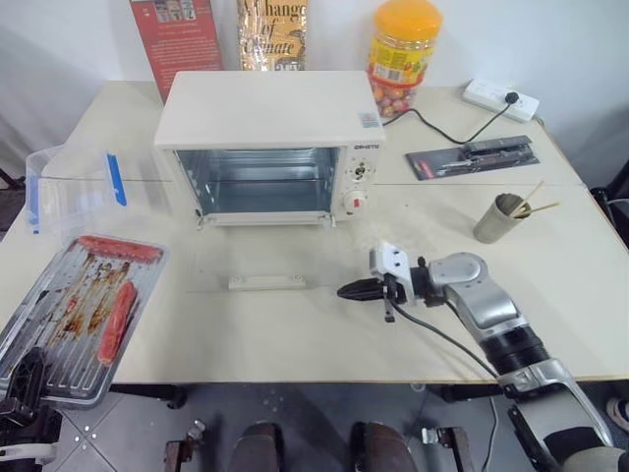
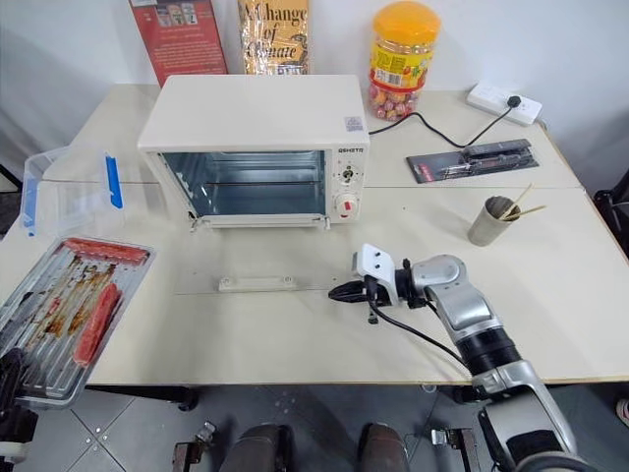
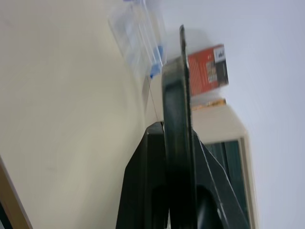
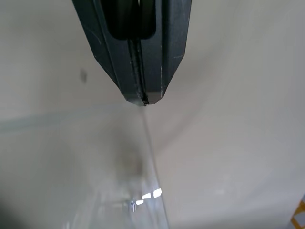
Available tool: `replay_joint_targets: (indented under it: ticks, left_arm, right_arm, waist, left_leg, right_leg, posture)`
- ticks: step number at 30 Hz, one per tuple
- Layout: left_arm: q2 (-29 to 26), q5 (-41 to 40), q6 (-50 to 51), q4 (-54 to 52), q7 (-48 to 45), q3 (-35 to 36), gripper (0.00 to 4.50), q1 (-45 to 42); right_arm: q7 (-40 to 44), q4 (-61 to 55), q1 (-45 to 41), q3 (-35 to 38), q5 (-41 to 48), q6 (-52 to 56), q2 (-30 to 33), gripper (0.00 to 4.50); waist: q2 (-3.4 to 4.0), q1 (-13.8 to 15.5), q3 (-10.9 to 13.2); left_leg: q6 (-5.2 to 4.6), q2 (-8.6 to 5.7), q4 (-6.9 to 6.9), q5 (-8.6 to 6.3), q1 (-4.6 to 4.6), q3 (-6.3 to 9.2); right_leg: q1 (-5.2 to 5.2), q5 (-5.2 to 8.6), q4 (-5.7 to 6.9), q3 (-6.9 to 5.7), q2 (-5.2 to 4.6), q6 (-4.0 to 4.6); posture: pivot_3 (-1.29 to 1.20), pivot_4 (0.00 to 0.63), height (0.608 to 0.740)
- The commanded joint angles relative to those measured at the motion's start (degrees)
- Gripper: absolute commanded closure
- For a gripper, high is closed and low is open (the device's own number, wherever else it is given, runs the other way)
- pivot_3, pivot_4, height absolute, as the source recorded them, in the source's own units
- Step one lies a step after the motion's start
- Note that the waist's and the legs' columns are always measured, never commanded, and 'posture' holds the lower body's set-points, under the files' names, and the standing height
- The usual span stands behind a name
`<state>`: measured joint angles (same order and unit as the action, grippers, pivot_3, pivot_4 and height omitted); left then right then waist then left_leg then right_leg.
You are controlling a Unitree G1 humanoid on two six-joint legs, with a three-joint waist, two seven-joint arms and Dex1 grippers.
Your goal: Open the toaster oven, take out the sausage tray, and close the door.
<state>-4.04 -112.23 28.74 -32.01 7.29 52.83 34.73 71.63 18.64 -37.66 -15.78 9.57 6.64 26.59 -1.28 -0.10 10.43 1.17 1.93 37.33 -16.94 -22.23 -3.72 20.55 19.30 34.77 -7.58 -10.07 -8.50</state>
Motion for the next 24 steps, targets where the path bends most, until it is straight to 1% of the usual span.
replay_joint_targets:
  ticks: [1, 6, 12, 17, 24]
  left_arm:
    - [1.03, -0.77, -2.94, -0.48, 2.01, 1.73, 4.5, -1.22]
    - [1.08, -0.77, -3.29, 0.21, 2.94, 2.03, 4.5, -1.81]
    - [-0.05, -0.77, 0.94, 2.46, -0.09, 2.2, 4.5, -0.53]
    - [-1.99, -0.77, 5.03, 5.24, -2.19, 2.13, 4.5, 0.11]
    - [-5.98, -0.77, 9.99, 7.08, -3.42, 0.15, 4.5, -0.86]
  right_arm:
    - [-0.74, 0.36, -2.87, 1.54, 1.11, -1.21, -2.11, 4.48]
    - [-1.03, 0.79, -5.8, 4.02, 3.26, 0.72, -3.35, 4.48]
    - [-1.72, 1.06, -12.44, 7.26, 6.28, 4.47, -3.89, 4.48]
    - [-1.98, 3.89, -18.92, 9.37, 7.41, 6.3, -4.13, 4.48]
    - [-3.63, 10.76, -26.38, 11.98, 7.27, 4.55, -5.44, 4.48]
  waist:
    - [0.0, -0.01, 0.0]
    - [0.03, 0.0, 0.02]
    - [0.03, -0.14, 0.02]
    - [0.03, -0.14, 0.02]
    - [0.03, -0.15, 0.02]
  left_leg:
    - [0.0, 0.0, 0.0, 0.0, 0.0, 0.0]
    - [-0.02, 0.0, -0.03, -0.01, -0.05, 0.0]
    - [-0.05, 0.02, -0.02, -0.04, -0.07, -0.01]
    - [0.07, 0.22, 0.0, -0.13, -0.07, -0.02]
    - [0.11, 0.35, 0.03, -0.18, -0.1, -0.08]
  right_leg:
    - [0.0, 0.0, 0.02, 0.0, 0.0, 0.0]
    - [0.01, -0.01, 0.16, -0.01, 0.0, -0.01]
    - [0.04, -0.01, 0.17, -0.01, 0.03, -0.02]
    - [0.08, -0.01, 0.16, 0.02, 0.21, -0.02]
    - [0.14, -0.01, 0.17, 0.06, 0.33, 0.0]
  posture:
    - [0.0, 0.15, 0.74]
    - [0.0, 0.15, 0.74]
    - [0.0, 0.15, 0.74]
    - [0.0, 0.15, 0.74]
    - [0.0, 0.15, 0.74]
